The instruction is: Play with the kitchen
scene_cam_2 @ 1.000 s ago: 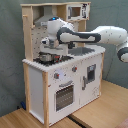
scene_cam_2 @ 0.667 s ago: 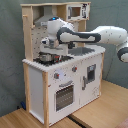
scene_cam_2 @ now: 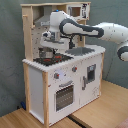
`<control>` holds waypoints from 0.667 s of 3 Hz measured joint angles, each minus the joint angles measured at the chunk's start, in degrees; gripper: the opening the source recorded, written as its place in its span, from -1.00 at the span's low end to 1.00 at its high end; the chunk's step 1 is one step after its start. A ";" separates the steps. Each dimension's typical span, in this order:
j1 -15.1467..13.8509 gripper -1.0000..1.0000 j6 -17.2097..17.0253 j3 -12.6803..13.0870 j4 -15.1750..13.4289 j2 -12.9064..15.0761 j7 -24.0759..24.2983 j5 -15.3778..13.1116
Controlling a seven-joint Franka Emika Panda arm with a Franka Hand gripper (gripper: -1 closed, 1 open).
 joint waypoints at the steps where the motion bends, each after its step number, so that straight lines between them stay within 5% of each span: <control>1: 0.01 -1.00 -5.64 -0.01 0.20 0.75 1.23 0.00; 2: 0.27 -1.00 -10.71 0.08 0.20 2.36 3.51 -0.02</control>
